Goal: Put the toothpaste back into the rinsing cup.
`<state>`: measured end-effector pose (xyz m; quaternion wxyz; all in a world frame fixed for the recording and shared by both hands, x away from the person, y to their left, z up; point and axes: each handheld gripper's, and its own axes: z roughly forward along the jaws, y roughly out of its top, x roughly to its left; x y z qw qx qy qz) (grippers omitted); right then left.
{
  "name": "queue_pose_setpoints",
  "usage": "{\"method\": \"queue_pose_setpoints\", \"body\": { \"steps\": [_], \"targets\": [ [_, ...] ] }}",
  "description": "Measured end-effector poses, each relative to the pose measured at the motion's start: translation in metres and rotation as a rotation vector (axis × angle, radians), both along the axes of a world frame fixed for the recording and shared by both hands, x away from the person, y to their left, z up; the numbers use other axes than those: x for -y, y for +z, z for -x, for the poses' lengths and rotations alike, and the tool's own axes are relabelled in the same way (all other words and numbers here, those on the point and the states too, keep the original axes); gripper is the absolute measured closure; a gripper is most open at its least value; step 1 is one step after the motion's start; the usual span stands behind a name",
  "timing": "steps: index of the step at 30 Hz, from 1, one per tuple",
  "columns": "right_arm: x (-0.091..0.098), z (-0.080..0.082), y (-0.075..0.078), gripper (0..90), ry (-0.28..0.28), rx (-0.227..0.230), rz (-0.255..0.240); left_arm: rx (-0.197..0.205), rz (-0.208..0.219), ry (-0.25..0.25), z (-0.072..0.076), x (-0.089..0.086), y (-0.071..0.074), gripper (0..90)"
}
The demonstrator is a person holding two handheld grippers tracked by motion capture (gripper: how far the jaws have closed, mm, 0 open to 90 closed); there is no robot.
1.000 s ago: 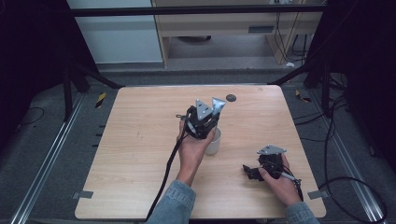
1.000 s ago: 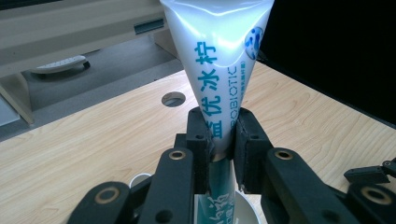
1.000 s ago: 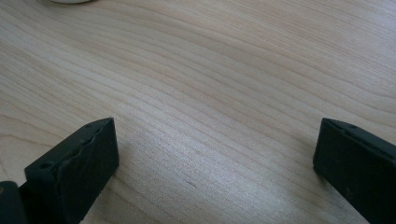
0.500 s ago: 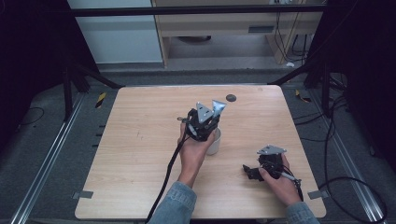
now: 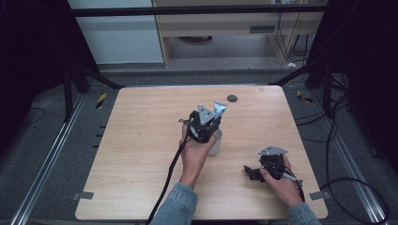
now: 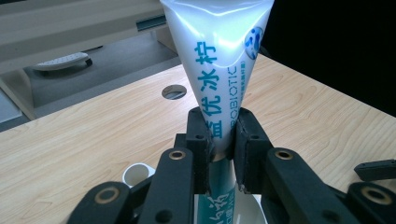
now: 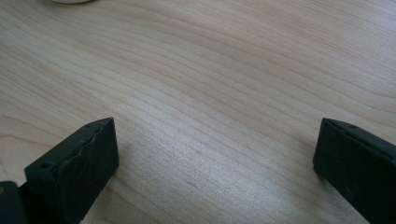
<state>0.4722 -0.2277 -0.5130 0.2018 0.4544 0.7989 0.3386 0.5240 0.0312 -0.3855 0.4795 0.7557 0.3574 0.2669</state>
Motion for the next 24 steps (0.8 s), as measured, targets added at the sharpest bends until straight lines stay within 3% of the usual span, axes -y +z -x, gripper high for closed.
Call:
{"method": "queue_pose_setpoints", "body": {
  "steps": [24],
  "targets": [
    [0.0,0.0,0.0,0.4,0.0,0.001,0.0,-0.016,0.001,0.009,-0.003,0.003,-0.011,77.7]
  ]
}}
